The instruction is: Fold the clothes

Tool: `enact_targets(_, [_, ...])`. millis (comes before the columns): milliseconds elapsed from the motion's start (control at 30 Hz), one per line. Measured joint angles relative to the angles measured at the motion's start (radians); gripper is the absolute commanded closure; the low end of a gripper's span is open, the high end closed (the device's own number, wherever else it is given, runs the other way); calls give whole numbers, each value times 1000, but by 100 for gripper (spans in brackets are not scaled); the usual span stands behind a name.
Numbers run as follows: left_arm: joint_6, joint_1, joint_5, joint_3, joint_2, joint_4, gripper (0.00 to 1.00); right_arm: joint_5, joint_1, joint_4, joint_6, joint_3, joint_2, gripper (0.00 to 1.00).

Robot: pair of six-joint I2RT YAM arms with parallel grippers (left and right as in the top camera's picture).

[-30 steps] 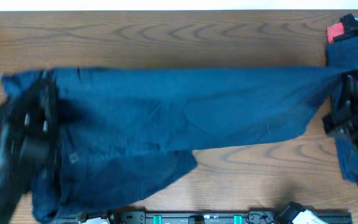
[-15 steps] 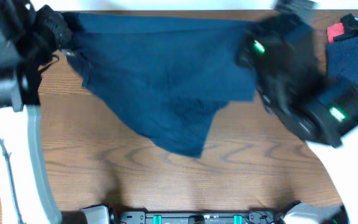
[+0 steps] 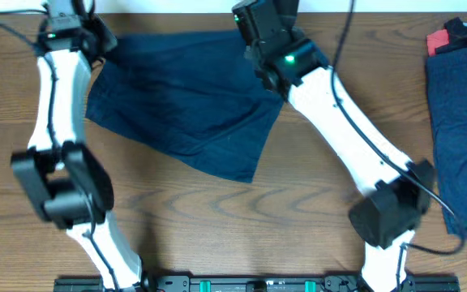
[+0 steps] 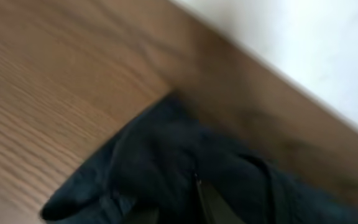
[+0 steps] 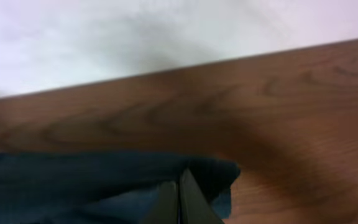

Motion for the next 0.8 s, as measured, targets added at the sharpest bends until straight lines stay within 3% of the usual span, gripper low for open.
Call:
enact_targets(200, [3, 0, 0, 0, 127, 23, 84, 3, -43, 5, 25, 0, 69, 99])
enact_targets(500, [34, 30, -30, -1, 118, 188, 83, 101, -150, -16, 20, 0, 69, 99])
enact_targets(633, [54, 31, -34, -1, 98, 174, 64, 82, -133, -71, 18, 0, 69, 99])
enact_targets(733, [60, 31, -5, -1, 86, 88, 40, 55, -90, -78, 17, 0, 69, 99])
enact_targets(800, [66, 31, 42, -1, 85, 27, 37, 42, -50, -84, 17, 0, 69, 99])
